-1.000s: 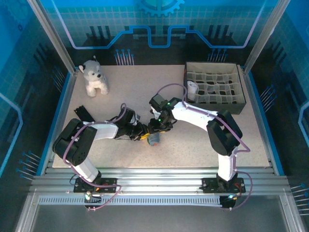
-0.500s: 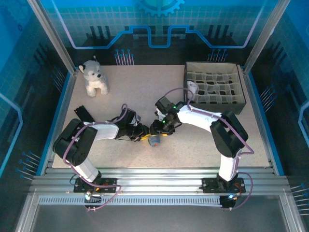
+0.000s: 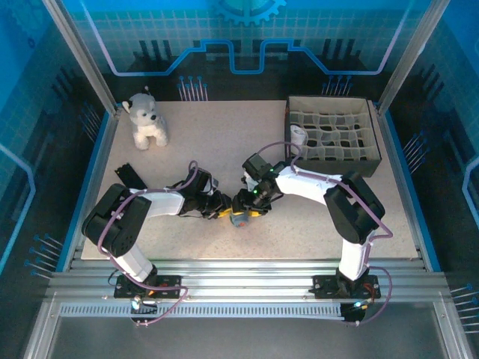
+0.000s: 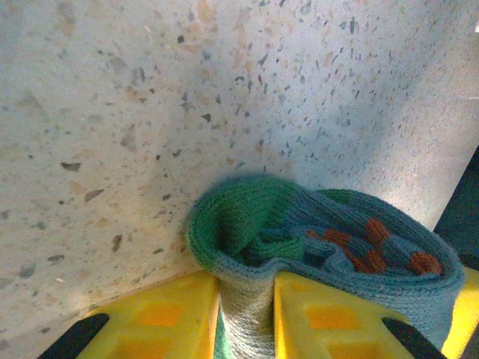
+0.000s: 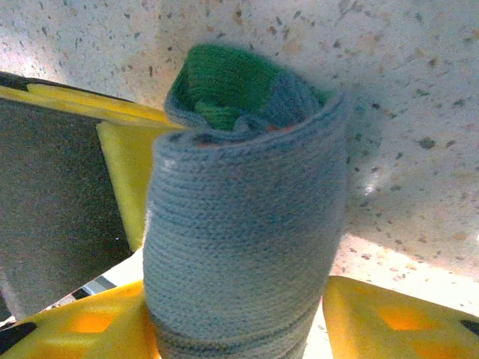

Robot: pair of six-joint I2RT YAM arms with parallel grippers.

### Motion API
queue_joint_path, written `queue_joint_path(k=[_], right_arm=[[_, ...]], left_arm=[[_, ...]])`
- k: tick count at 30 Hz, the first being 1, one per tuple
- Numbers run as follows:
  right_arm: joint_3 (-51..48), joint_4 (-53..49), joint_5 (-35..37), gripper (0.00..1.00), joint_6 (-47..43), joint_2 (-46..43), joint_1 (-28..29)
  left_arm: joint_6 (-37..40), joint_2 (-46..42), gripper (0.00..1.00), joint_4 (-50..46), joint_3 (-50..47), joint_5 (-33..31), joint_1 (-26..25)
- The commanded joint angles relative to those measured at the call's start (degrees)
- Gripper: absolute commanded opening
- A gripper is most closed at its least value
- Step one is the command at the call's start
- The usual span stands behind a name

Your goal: Roll the socks

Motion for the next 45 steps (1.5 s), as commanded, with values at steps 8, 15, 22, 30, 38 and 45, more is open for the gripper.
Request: queue_joint_path(k=[8,15,22,30,38,45], right_arm=[[0.19,-1.82,-1.26,0.50,-0.45,5.85,1.46],[-0.26,-1.67,-1.09,0.46,-0.92,8.80,1.61],[-1.11,0.63,-1.42,0.17,-1.47,8.56,1.60],[-0.89,2.79,0.79,0.00,-4.82,4.64,2.45],[-2.39,5.64,8.48,0.00,-8.93,-4.51,2.64],[-1.77,7.25,15.06,0.00,-17.83,-14.66,1.53]], left_arm=[[2.15,0.08,0.24,-5.20,-0.88,-2.78,-0.80],[3.09,-0.44,0.24,-5.80,-0.73,-2.69,-0.90],[6.17,-1.21,0.26,-9.13,1.23,-2.05,-0.91],[9.44,-4.64,0.28,-15.28,4.90,-2.71,-0.91],[14.27,-13.62,0.29,-21.93,10.98,-3.51,0.80],[17.62,-21.69,0.32,-24.10,14.61,-4.13,4.81]])
